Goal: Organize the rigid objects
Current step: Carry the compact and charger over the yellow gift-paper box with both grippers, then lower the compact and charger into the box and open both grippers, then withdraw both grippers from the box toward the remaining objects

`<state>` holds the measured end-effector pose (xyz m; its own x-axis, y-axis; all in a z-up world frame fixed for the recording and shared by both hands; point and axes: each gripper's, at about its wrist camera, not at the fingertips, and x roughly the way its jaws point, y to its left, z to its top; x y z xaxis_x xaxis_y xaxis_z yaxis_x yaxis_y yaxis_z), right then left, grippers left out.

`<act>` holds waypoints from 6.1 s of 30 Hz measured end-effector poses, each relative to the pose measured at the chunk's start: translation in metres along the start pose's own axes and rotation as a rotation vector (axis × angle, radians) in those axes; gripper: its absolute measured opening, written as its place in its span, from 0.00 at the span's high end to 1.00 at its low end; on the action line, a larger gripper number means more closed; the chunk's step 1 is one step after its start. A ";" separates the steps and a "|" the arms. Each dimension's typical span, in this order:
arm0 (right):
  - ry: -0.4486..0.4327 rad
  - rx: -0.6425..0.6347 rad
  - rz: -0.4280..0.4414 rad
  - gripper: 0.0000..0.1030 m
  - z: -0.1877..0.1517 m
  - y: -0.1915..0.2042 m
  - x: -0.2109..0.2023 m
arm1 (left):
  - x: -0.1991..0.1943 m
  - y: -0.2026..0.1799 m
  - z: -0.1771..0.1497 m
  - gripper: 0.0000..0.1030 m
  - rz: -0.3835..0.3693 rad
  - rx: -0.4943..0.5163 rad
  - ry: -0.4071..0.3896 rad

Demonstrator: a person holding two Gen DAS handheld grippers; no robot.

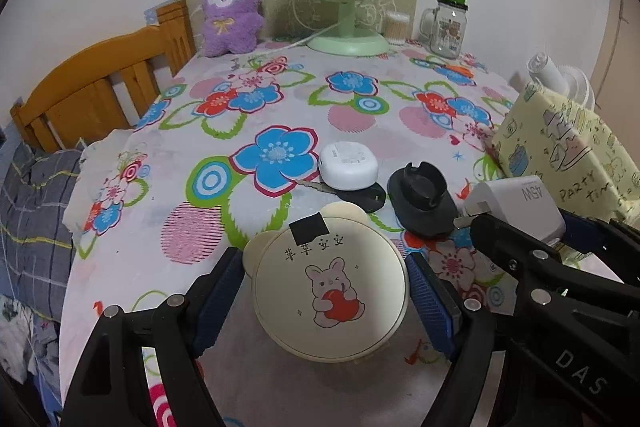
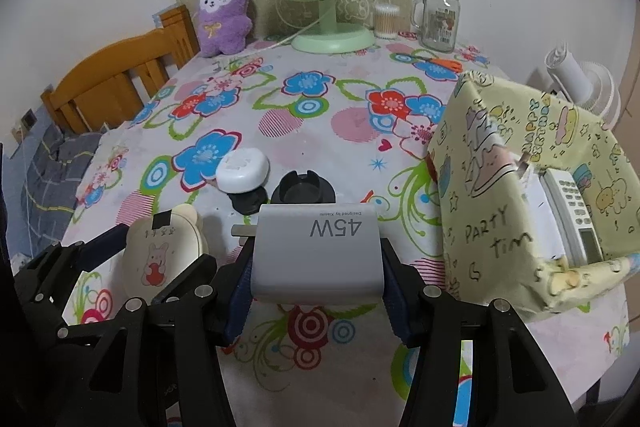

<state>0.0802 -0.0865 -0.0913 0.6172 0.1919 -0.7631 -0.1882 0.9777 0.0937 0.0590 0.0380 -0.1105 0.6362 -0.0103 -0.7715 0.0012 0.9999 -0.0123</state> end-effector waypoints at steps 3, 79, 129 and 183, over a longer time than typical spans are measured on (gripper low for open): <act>-0.011 -0.016 0.010 0.43 0.003 0.002 -0.011 | -0.010 -0.001 0.001 0.20 0.005 -0.012 -0.012; -0.148 0.070 -0.113 0.43 0.038 -0.153 -0.116 | -0.073 -0.168 0.062 0.20 -0.112 0.148 -0.126; 0.009 0.141 -0.112 0.43 0.036 -0.225 -0.039 | 0.017 -0.250 0.067 0.15 -0.182 0.276 0.075; 0.042 0.134 -0.098 0.18 0.039 -0.185 -0.037 | -0.010 -0.210 0.062 0.07 -0.136 0.300 0.042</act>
<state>0.1220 -0.2707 -0.0553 0.5948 0.0942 -0.7983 -0.0232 0.9947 0.1001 0.1005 -0.1713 -0.0609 0.5818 -0.1378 -0.8015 0.3149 0.9468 0.0658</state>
